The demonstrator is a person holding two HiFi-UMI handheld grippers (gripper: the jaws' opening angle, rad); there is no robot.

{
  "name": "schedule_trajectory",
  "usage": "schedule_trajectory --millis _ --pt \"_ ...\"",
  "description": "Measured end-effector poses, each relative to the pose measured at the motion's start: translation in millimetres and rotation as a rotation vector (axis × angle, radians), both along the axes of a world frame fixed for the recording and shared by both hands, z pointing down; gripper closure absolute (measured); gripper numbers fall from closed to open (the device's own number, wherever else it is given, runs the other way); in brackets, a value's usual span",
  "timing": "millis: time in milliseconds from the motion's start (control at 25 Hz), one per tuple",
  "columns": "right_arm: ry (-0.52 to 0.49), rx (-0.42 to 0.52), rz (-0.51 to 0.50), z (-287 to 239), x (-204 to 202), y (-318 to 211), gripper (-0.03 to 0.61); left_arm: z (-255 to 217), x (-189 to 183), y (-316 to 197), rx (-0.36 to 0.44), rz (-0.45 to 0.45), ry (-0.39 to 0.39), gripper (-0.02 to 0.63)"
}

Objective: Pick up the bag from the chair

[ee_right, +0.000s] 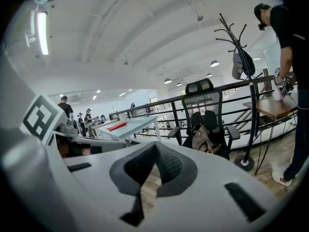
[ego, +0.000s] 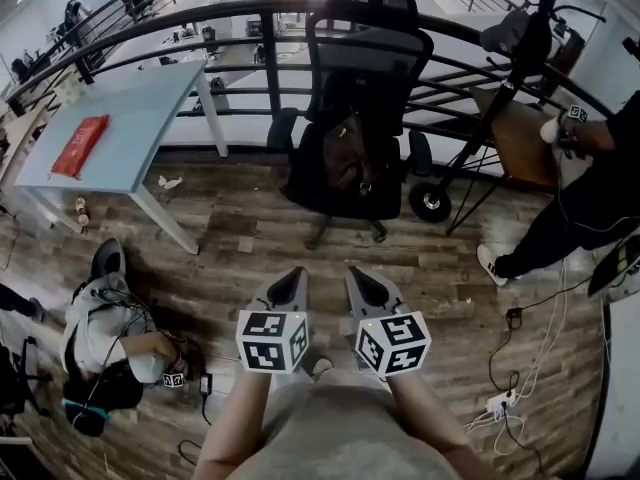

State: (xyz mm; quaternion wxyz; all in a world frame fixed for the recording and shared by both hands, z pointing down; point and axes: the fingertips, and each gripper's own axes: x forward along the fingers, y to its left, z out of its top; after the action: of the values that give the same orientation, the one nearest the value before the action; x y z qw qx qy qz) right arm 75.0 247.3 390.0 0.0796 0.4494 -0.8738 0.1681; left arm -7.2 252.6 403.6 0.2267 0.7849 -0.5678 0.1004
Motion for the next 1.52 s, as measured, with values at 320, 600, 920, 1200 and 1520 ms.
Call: schedule_trajectory --millis 320,600,920,1200,1520 --pt "-0.062 -0.037 0.008 3 2 -10 0.578 -2 1 -3 -0.008 -0.013 0.010 0.614" --pt "-0.064 -0.082 0.002 15 4 -31 0.578 18 1 -32 -0.066 -0.006 0.025 0.614" --pt "-0.047 -0.090 0.028 23 2 -107 0.578 35 -7 -107 -0.090 0.025 0.028 0.613" --pt "-0.017 -0.088 0.058 19 -10 -186 0.578 40 -22 -187 -0.110 0.049 0.042 0.612" --pt "-0.005 -0.099 0.093 18 -32 -263 0.578 41 -41 -260 -0.136 0.086 0.039 0.614"
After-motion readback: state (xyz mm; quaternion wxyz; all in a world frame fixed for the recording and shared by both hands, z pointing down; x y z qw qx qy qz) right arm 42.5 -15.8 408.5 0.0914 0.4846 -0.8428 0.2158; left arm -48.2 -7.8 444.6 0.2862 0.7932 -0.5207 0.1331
